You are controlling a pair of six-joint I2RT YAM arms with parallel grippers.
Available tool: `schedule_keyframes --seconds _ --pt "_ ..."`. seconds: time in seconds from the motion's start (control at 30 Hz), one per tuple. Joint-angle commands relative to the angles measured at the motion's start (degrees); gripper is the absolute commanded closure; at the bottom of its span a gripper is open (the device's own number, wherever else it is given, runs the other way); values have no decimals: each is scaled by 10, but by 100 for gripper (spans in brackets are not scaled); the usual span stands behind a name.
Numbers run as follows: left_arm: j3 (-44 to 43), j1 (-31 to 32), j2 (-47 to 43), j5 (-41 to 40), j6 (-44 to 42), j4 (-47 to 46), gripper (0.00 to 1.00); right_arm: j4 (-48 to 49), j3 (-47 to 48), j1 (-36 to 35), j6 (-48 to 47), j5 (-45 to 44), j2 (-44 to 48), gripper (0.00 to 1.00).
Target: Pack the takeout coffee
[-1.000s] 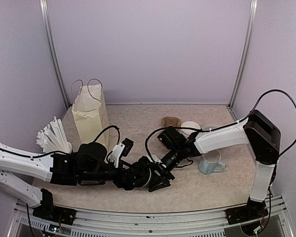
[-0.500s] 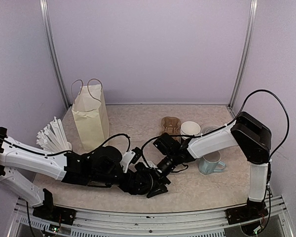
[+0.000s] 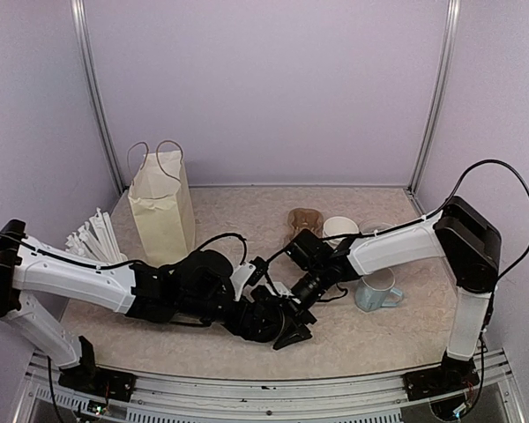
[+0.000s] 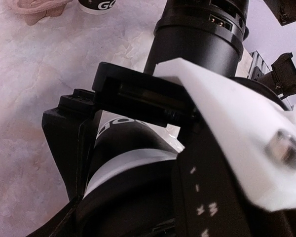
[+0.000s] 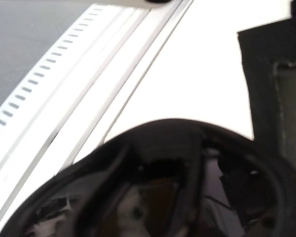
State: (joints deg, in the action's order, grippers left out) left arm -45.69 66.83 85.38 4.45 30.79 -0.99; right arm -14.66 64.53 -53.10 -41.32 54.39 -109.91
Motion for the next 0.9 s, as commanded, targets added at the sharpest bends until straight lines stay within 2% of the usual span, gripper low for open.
schedule_keyframes --seconds 0.0,0.43,0.6,0.87 --pt "-18 -8 29 4 -15 62 23 -49 -12 17 -28 28 35 0" --pt "-87 -8 50 17 -35 143 24 -107 -35 91 -71 5 114 1" --pt "-158 -15 71 22 -37 228 24 -156 -37 115 -94 12 139 0" --pt "-262 -32 158 58 -29 346 26 -193 -71 142 -91 8 228 1"
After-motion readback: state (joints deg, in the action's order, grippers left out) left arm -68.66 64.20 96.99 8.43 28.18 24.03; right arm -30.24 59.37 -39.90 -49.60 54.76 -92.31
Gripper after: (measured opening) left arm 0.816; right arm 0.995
